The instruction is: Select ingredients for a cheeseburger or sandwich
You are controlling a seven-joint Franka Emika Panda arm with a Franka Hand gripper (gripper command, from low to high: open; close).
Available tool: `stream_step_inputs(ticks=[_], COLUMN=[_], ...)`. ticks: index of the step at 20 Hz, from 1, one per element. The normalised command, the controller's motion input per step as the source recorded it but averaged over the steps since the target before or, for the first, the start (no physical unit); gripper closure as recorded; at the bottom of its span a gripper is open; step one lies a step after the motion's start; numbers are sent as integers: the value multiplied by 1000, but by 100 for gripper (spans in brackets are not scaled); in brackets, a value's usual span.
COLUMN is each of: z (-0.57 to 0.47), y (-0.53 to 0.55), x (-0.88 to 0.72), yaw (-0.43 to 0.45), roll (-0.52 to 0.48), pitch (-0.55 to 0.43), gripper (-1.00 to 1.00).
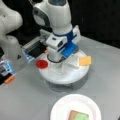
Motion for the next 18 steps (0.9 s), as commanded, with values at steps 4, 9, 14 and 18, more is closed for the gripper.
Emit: stream_step_inputs(ticks=[4, 9, 14, 18], z=[-227, -79, -56, -87], y=[-35, -98, -111, -142], x=[-148, -159, -195, -242], yaw=[163, 199, 187, 154], roll=[-179, -193, -144, -164], pitch=[-139, -124, -113, -121], gripper=[-100, -100, -100, -100])
